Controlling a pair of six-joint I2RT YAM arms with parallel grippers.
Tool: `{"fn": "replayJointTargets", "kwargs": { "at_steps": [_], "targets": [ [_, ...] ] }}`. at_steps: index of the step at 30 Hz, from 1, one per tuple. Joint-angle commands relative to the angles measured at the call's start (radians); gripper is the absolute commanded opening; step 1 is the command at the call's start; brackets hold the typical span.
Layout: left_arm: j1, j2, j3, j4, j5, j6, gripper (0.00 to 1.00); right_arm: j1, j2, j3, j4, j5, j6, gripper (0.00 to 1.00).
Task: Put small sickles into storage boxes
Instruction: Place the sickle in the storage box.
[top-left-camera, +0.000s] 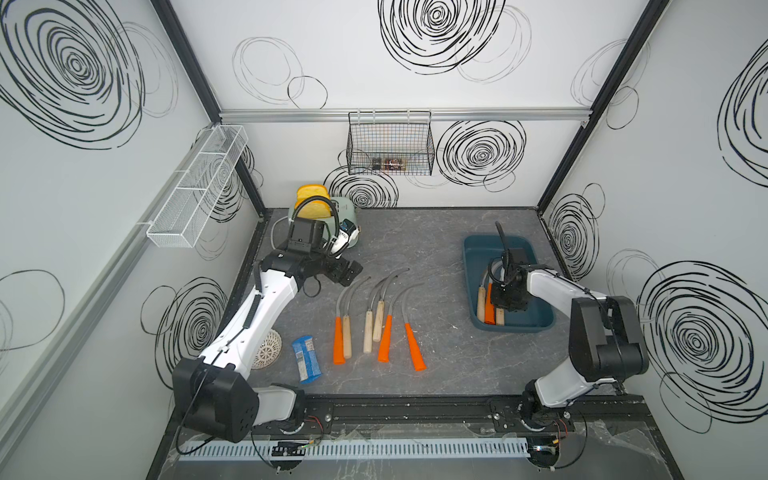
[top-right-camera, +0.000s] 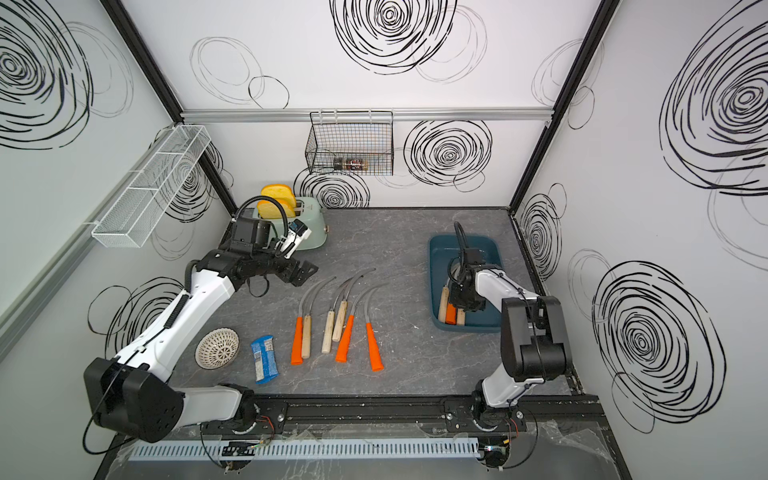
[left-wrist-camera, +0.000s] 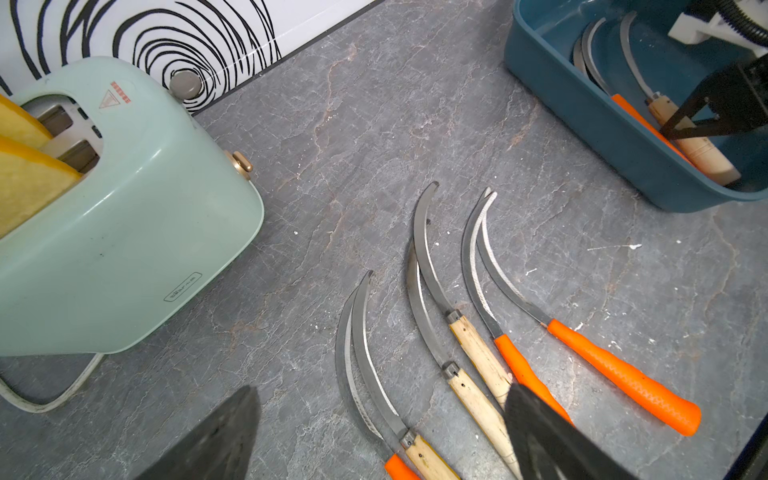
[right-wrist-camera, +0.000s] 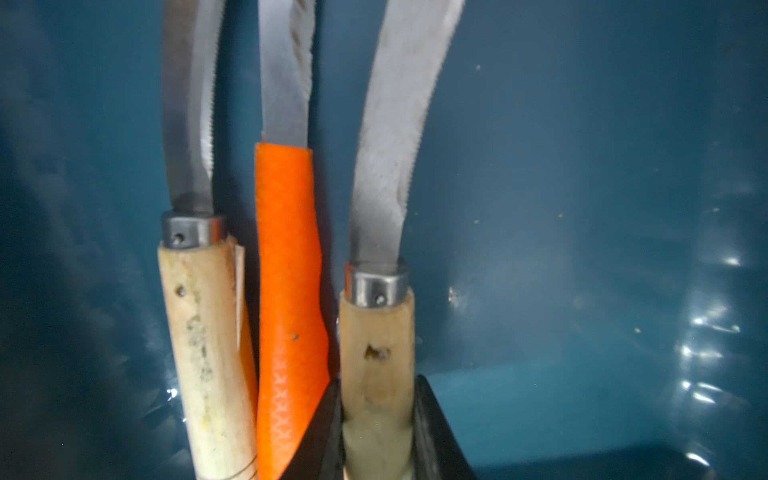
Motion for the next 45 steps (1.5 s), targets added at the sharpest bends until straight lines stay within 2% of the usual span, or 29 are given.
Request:
{"fn": "replayJointTargets", "kwargs": {
  "at_steps": [1,5,14,22,29,33,36,39,45],
  "targets": [
    [-0.008,0.006,0.038,0.004,0.014,0.013,0.96,-0.003,0.006,0.024,0.001,-0.001,-0.01,0.15],
    [-0.009,0.006,0.041,0.004,0.012,0.013,0.96,-0.004,0.006,0.024,0.0,0.001,-0.008,0.23],
    [-0.01,0.001,0.037,0.004,0.014,0.011,0.96,-0.004,0.0,0.024,-0.006,-0.008,-0.004,0.33],
    [-0.012,-0.002,0.043,0.004,0.017,0.007,0.96,-0.004,-0.044,0.025,-0.012,0.017,0.009,0.35],
    [-0.014,-0.005,0.056,0.0,0.02,-0.005,0.96,-0.006,-0.148,0.051,-0.02,0.051,0.032,0.35],
    [-0.016,-0.007,0.064,-0.007,0.027,-0.018,0.96,-0.005,-0.227,0.065,-0.014,0.003,0.042,0.34],
    [-0.022,-0.008,0.066,-0.013,0.024,-0.032,0.96,0.002,-0.271,0.073,0.002,-0.093,0.025,0.34],
    [-0.024,-0.008,0.063,-0.018,0.011,-0.047,0.96,0.04,-0.304,0.07,0.021,-0.183,0.016,0.34],
    [-0.027,-0.001,0.056,-0.043,-0.046,-0.054,0.96,0.236,-0.342,0.081,0.024,-0.198,0.022,0.34]
  ]
}}
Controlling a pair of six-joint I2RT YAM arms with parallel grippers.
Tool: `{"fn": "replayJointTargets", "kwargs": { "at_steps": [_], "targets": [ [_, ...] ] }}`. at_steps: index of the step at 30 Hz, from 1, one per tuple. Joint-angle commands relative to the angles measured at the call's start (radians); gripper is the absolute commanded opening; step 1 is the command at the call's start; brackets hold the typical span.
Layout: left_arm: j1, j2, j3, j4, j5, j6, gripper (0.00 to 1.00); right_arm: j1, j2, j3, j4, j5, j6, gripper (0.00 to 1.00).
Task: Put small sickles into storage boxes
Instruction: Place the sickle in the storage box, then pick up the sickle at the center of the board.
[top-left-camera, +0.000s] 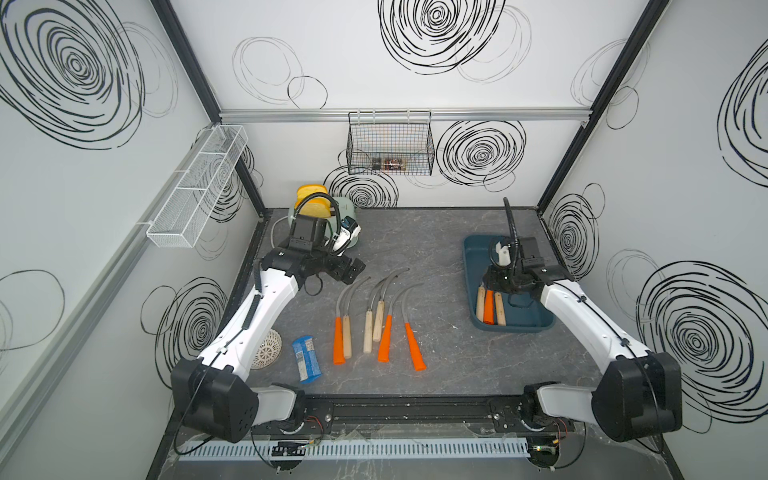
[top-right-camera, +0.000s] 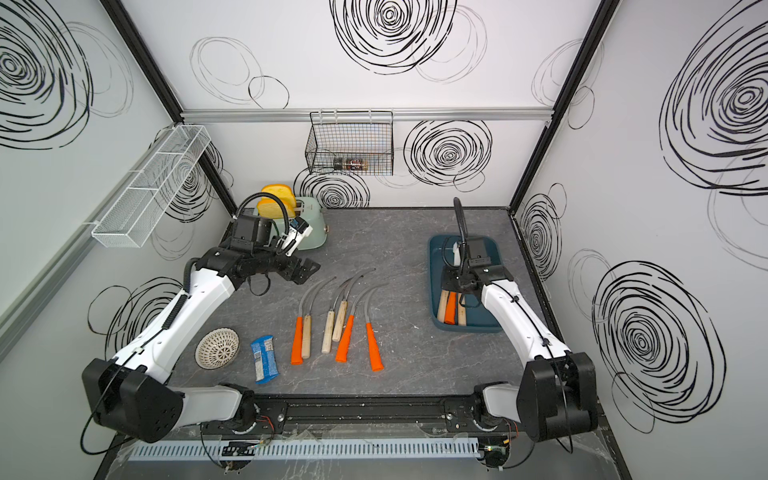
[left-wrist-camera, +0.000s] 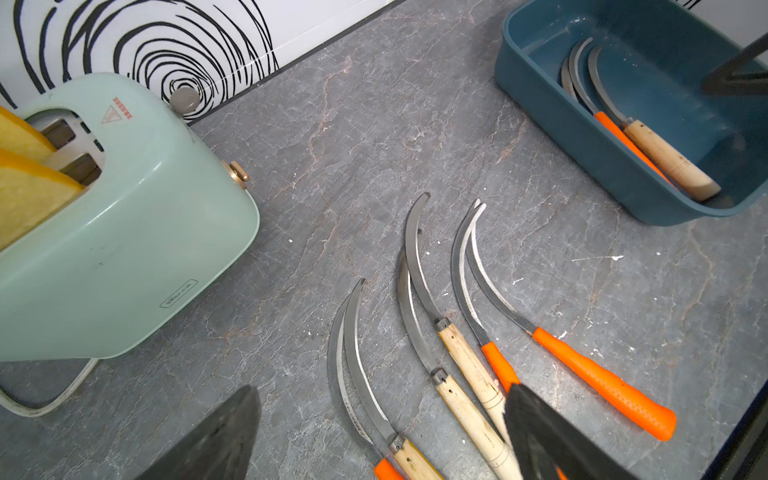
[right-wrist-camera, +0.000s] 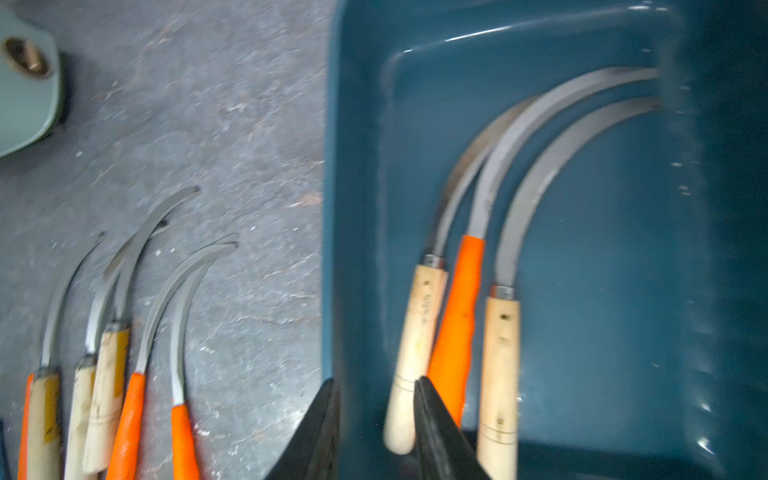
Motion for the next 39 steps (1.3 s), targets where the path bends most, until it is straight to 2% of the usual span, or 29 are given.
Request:
{"fn": "replayJointTargets", "kwargs": {
  "at_steps": [1,6,10,16,23,31,39],
  "targets": [
    [-0.005,0.0,0.017,-0.019,-0.049,-0.01,0.96,0.094,-0.032,0.023,0.016,-0.054,-0.006,0.34],
    [-0.002,-0.01,-0.016,-0.006,-0.081,-0.006,0.96,0.194,-0.053,-0.025,0.028,-0.081,0.013,0.34],
    [0.0,-0.003,-0.008,-0.035,-0.04,-0.014,0.96,0.266,-0.07,-0.073,0.032,-0.119,0.018,0.34],
    [0.011,-0.016,-0.029,-0.018,-0.007,-0.047,0.96,0.357,-0.093,-0.132,0.041,-0.113,0.048,0.34],
    [0.016,-0.017,-0.082,0.02,-0.004,-0.016,0.96,0.431,-0.1,-0.201,0.106,-0.116,0.094,0.34],
    [0.016,-0.023,-0.193,0.094,0.05,-0.062,0.96,0.486,-0.078,-0.212,0.121,-0.096,0.105,0.38],
    [0.022,-0.02,-0.163,0.109,0.051,-0.066,0.96,0.527,-0.008,-0.18,0.142,-0.107,0.111,0.4]
  ]
}}
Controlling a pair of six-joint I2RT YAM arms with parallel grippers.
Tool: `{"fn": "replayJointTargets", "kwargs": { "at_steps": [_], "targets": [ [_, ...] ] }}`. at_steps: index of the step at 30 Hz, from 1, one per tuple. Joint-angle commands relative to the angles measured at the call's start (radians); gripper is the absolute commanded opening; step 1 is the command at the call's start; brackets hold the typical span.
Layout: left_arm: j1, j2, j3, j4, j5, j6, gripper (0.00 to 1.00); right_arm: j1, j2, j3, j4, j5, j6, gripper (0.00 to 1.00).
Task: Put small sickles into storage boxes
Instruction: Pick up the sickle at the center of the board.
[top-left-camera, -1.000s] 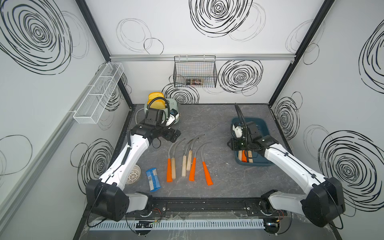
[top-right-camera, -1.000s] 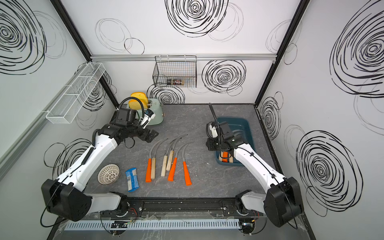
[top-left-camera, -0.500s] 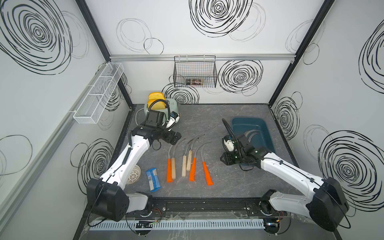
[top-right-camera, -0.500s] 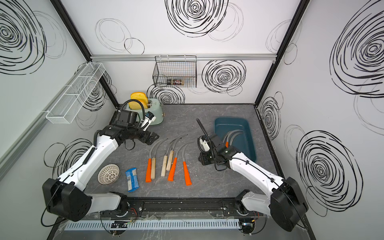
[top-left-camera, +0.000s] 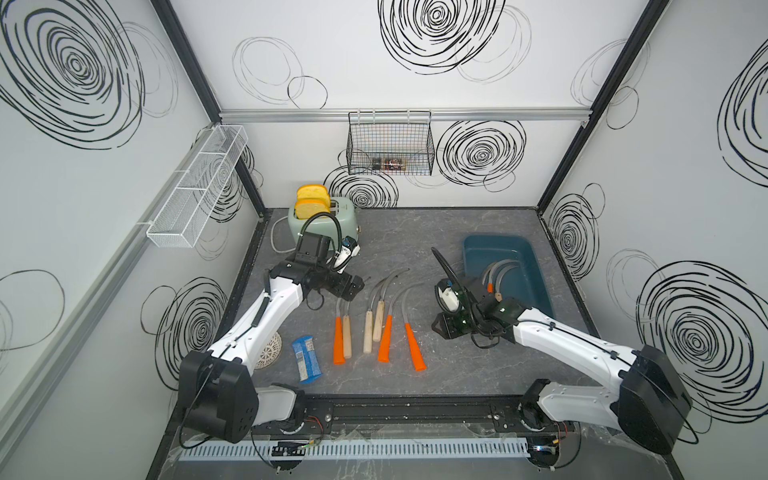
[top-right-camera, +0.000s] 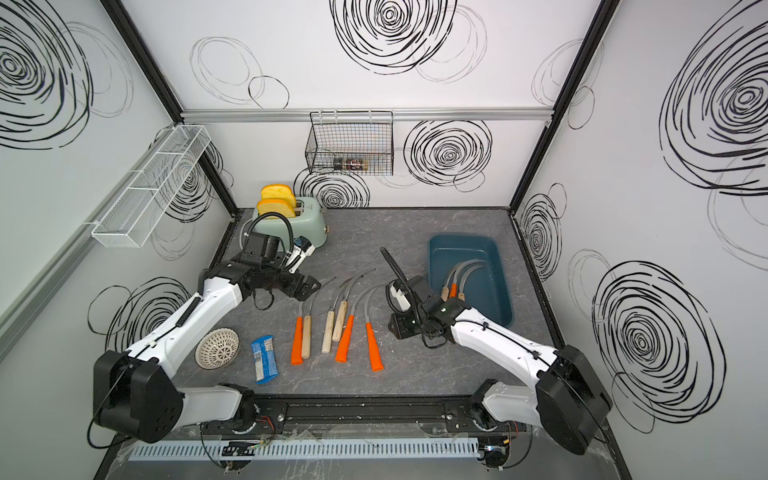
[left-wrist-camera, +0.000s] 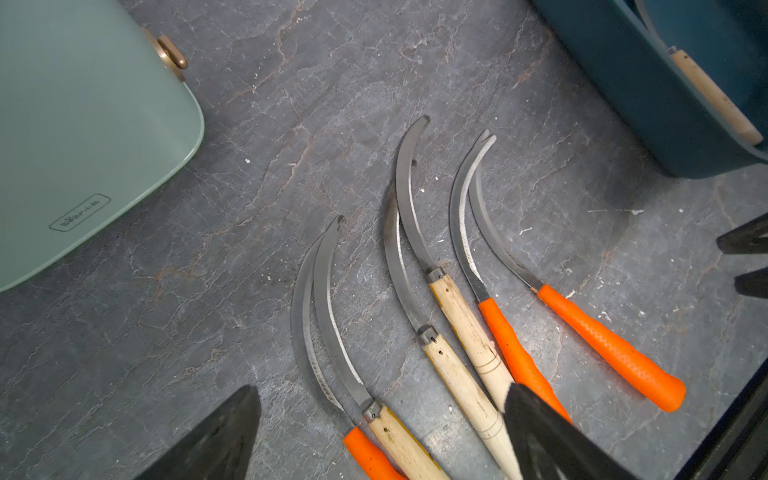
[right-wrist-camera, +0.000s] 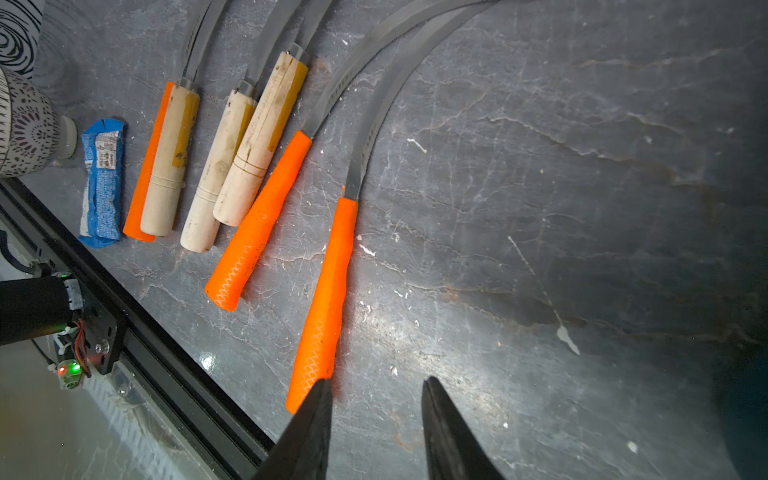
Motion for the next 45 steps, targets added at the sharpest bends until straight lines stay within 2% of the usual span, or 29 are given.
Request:
{"fn": "replayJointTargets", "kwargs": {
  "at_steps": [1,15,36,45],
  "targets": [
    [0.009,-0.019,0.028,0.042,0.03,-0.016,0.96,0.032,0.036,0.039,0.016,0.004,0.006,0.4],
    [0.013,-0.097,-0.033,0.084,-0.01,-0.014,0.96,0.119,0.118,0.057,0.018,0.032,0.072,0.47],
    [0.024,-0.124,-0.03,0.064,-0.036,0.022,0.96,0.217,0.287,0.167,-0.041,0.104,0.092,0.47],
    [0.087,-0.144,-0.027,0.076,-0.052,0.0,0.96,0.246,0.344,0.203,-0.076,0.134,0.108,0.47]
  ]
}}
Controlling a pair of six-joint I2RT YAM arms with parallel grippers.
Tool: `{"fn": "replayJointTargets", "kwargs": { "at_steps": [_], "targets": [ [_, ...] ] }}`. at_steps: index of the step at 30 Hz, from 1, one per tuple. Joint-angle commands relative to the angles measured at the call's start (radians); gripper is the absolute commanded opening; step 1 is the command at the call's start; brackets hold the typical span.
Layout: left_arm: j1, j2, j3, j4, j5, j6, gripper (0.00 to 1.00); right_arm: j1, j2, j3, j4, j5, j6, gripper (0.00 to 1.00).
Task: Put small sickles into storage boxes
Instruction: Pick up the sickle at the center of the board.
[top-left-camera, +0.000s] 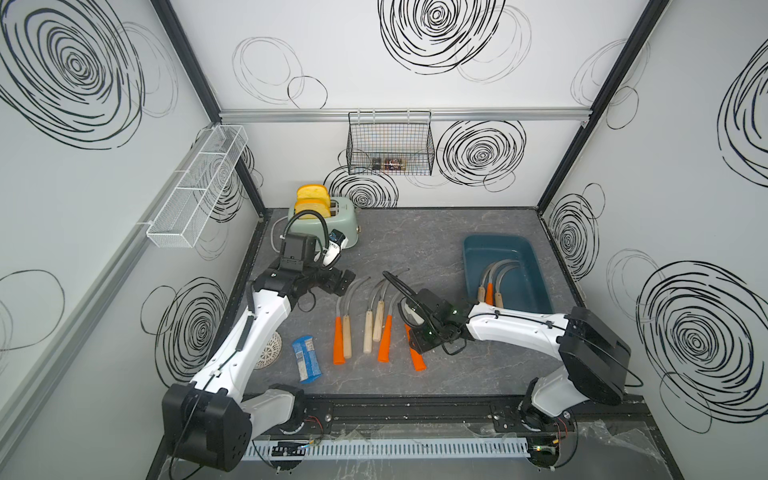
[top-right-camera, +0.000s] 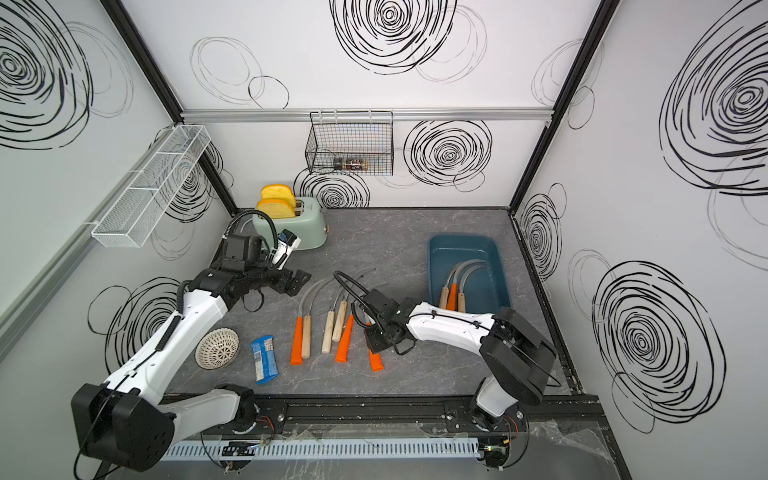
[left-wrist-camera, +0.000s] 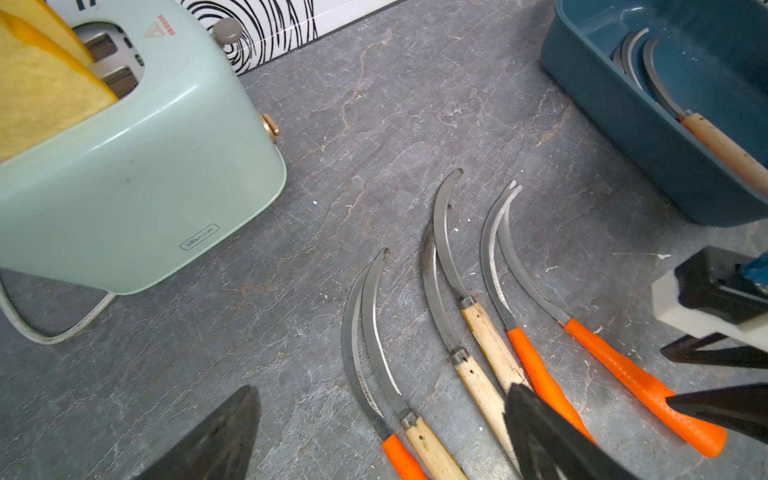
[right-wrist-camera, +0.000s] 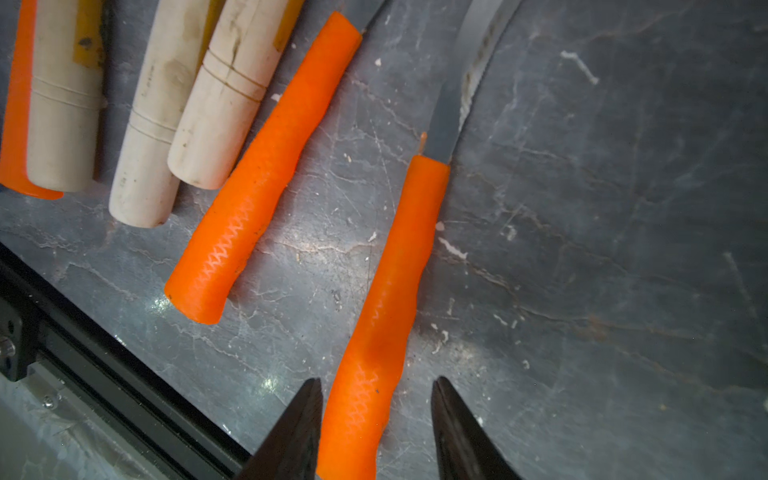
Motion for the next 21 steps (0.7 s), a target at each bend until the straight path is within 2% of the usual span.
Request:
{"fn": "replayJointTargets", "kwargs": {
  "at_steps": [1,21],
  "targets": [
    [0.032,-0.011,-0.002,0.027,0.006,-0.007,0.96,0.017,0.026,0.037,-0.049,0.033,0.016,0.47],
    [0.072,-0.016,-0.012,0.027,0.05,0.011,0.96,0.068,0.113,0.077,-0.106,0.093,0.048,0.47]
  ]
}}
